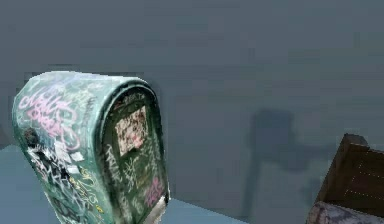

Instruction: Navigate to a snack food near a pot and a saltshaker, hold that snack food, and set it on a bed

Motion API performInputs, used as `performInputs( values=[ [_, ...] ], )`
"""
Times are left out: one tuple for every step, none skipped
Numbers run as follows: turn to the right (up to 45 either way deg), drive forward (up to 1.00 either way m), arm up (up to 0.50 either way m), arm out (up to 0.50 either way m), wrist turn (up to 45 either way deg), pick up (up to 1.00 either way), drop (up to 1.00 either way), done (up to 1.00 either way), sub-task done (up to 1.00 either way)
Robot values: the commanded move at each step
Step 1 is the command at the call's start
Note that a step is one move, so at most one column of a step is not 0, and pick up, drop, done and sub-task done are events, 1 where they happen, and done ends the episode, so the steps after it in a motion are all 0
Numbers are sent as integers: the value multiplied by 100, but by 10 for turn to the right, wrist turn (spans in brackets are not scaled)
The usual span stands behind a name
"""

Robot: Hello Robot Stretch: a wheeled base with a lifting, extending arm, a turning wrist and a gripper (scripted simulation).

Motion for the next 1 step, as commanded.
performInputs(
  values=[
    [0,0,0,0,450,0,0,0,0]
  ],
)
